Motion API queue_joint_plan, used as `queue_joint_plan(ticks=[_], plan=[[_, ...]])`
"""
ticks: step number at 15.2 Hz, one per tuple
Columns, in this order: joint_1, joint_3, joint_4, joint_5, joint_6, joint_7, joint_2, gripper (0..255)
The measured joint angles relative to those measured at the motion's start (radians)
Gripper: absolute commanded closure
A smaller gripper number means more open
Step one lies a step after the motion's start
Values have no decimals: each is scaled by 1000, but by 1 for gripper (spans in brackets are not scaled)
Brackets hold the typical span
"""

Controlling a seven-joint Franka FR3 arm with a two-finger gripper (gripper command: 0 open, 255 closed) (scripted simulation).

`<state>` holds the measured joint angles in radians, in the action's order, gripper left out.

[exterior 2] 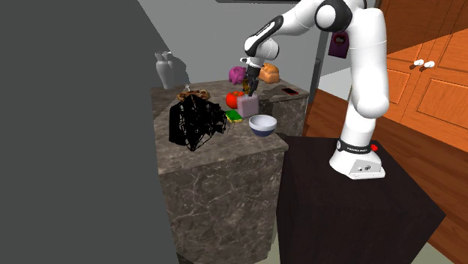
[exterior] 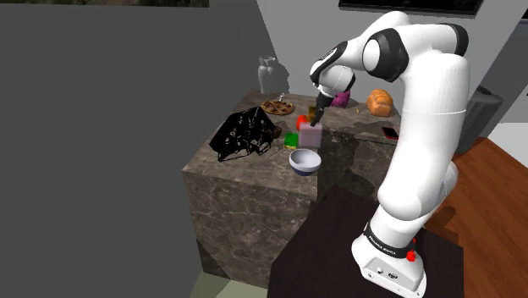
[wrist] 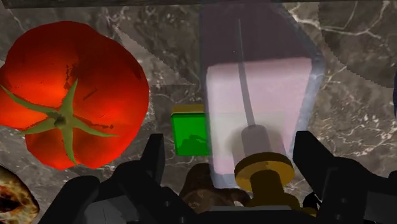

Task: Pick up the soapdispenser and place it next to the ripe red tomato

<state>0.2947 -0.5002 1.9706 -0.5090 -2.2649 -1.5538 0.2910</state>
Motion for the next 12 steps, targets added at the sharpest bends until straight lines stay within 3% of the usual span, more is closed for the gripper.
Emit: queue_joint_plan(ticks=[12], plan=[[0, -24, -23, 56, 86, 27, -46, 0]])
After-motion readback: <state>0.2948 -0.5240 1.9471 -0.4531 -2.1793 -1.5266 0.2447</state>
